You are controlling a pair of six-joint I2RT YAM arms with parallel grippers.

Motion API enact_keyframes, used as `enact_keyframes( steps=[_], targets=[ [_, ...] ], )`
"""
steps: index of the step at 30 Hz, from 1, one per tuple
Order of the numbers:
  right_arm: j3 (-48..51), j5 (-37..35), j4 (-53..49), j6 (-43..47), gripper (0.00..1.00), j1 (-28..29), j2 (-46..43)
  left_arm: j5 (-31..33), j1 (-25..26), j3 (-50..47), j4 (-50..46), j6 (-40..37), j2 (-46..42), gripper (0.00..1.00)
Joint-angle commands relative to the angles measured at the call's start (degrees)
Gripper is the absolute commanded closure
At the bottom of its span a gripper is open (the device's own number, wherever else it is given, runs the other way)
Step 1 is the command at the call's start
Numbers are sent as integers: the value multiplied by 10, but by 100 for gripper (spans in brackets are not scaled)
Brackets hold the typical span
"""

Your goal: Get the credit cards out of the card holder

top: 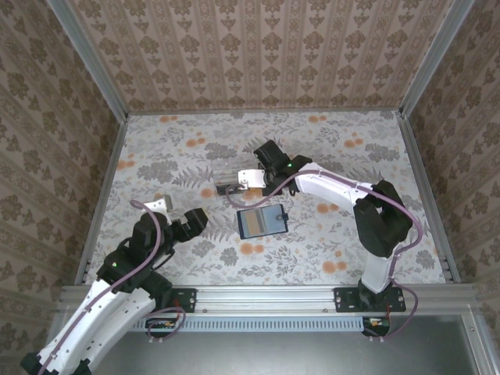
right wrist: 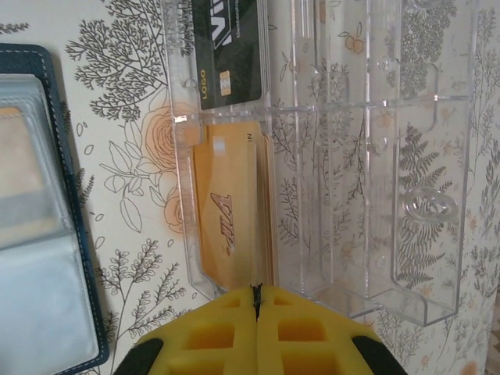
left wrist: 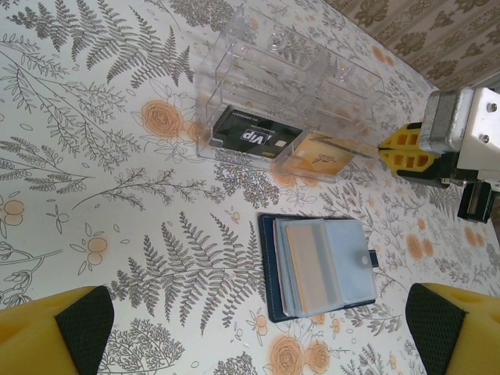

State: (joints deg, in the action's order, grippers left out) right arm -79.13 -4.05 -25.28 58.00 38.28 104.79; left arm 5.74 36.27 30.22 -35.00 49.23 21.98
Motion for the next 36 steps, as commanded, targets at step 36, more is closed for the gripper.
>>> enact_keyframes(
  steps=[36],
  targets=[
    [-36, 4, 25, -27, 80, -2, 55, -19, -9, -2, -24, 4, -13, 0]
  ],
)
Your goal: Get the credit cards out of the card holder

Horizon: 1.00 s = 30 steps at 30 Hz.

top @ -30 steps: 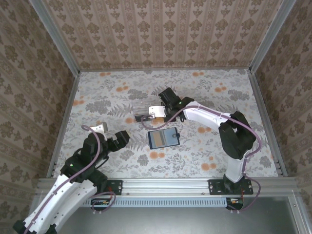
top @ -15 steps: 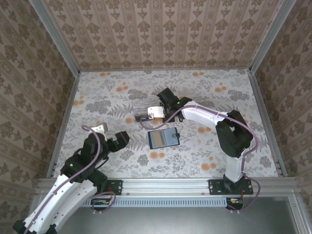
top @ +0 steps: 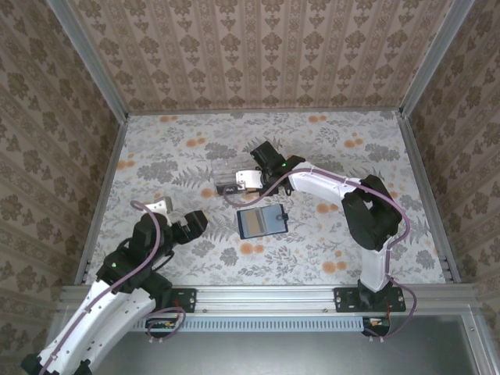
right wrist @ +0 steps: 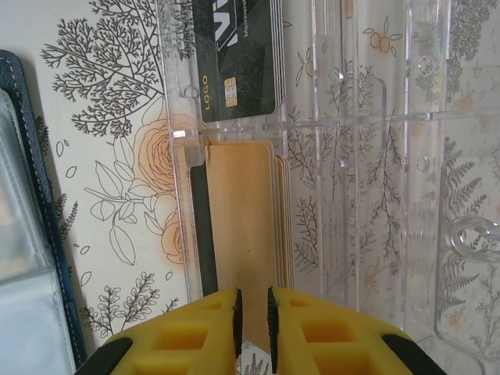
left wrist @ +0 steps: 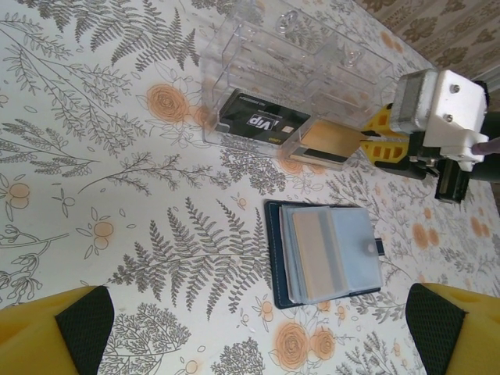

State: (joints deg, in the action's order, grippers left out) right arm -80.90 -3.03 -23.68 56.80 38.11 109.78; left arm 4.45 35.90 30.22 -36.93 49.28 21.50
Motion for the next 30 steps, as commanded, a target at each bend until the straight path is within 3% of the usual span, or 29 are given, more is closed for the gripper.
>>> enact_keyframes(
  steps=[1, 6, 15, 20, 26, 30],
  targets=[
    [-18, -5, 11, -24, 79, -1, -1, -7, -6, -2, -5, 4, -9, 0],
    [7, -16, 60, -120, 79, -1, -56, -26, -7, -15, 13, 3, -4, 0],
    [77, -24, 51, -501, 82, -3, -161, -102, -7, -50, 104, 26, 64, 8],
    [154, 33, 39, -689, 81, -15, -208, -139, -4, -75, 184, 50, 122, 20],
    [261, 73, 86, -809, 81, -23, -226, -151, 11, -87, 277, 68, 205, 25],
    [300, 78, 106, -830, 80, -26, -213, -154, 30, -76, 333, 74, 281, 28]
  ],
)
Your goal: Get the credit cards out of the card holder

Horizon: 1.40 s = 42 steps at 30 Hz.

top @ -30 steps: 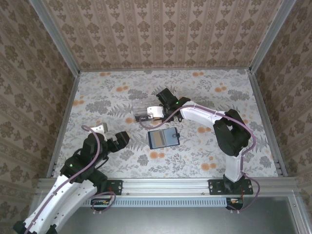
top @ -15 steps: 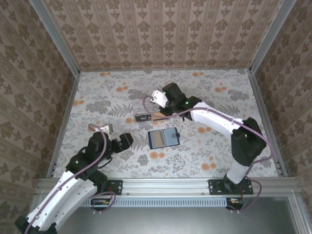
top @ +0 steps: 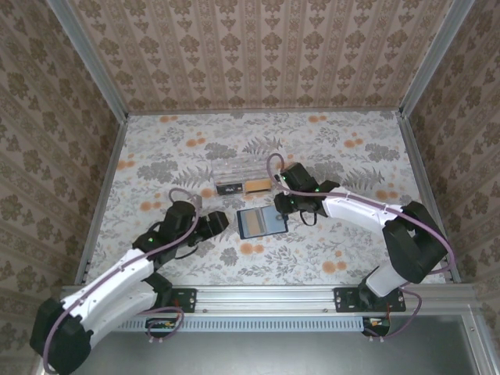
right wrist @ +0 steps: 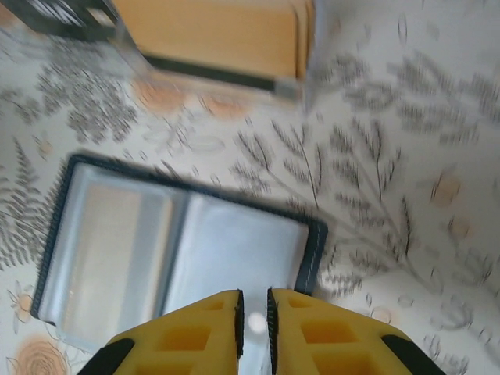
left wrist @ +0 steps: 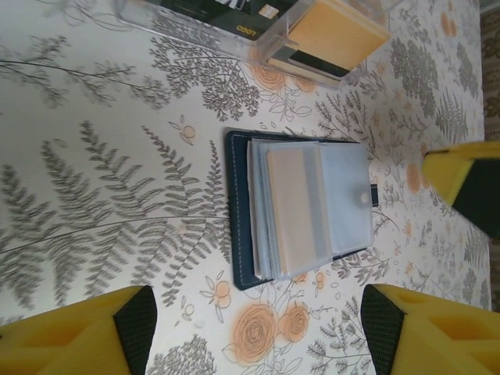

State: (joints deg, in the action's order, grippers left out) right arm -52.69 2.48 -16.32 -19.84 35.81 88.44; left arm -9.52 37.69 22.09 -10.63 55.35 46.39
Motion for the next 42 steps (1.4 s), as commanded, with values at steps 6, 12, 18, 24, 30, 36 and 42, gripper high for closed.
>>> enact_keyframes(
  steps=[6, 12, 18, 24, 30, 36, 42],
  targets=[
    [58, 32, 66, -74, 80, -7, 11, -6, 44, 36, 128, 15, 144, 36],
    [79, 25, 81, -82, 80, -7, 33, -12, 64, 66, 175, 19, 232, 39],
    [98, 41, 104, -94, 80, -6, 41, -15, 81, 87, 213, 21, 301, 43],
    [115, 54, 125, -111, 80, -5, 48, -15, 88, 100, 224, 20, 356, 44],
    [118, 53, 126, -113, 80, -3, 46, -17, 90, 102, 230, 24, 377, 44],
    [115, 55, 126, -116, 80, -2, 52, -20, 91, 100, 238, 26, 379, 44],
    [114, 55, 125, -118, 80, -1, 55, -6, 94, 104, 217, 19, 361, 45]
  ],
)
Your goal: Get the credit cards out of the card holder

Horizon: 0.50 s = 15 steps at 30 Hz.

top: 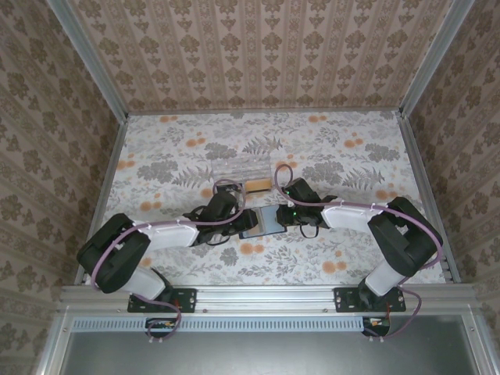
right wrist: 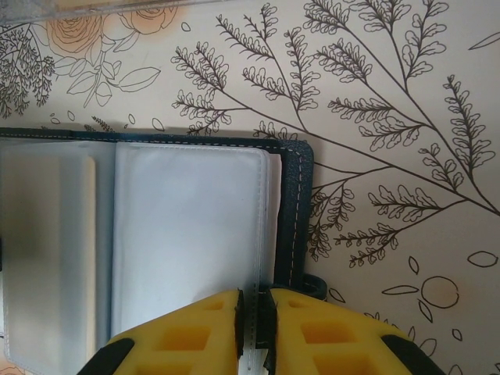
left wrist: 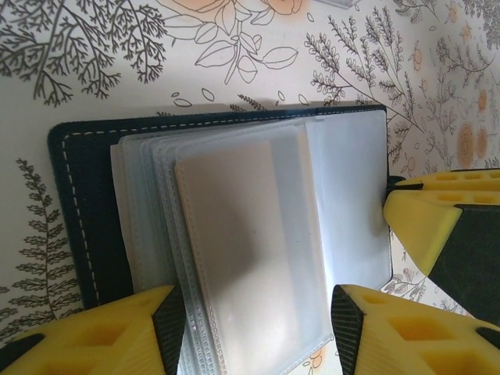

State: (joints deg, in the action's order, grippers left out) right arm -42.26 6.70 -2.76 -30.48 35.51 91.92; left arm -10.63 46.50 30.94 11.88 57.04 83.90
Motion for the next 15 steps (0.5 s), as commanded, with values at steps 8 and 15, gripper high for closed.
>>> enact_keyframes(
  steps=[8, 15],
  targets=[
    [9, 13, -11, -13, 80, 2, 24, 29, 17, 34, -50, -22, -34, 45],
    [10, 13, -10, -15, 80, 2, 25, 47, 19, 41, -73, -16, -24, 46]
  ],
)
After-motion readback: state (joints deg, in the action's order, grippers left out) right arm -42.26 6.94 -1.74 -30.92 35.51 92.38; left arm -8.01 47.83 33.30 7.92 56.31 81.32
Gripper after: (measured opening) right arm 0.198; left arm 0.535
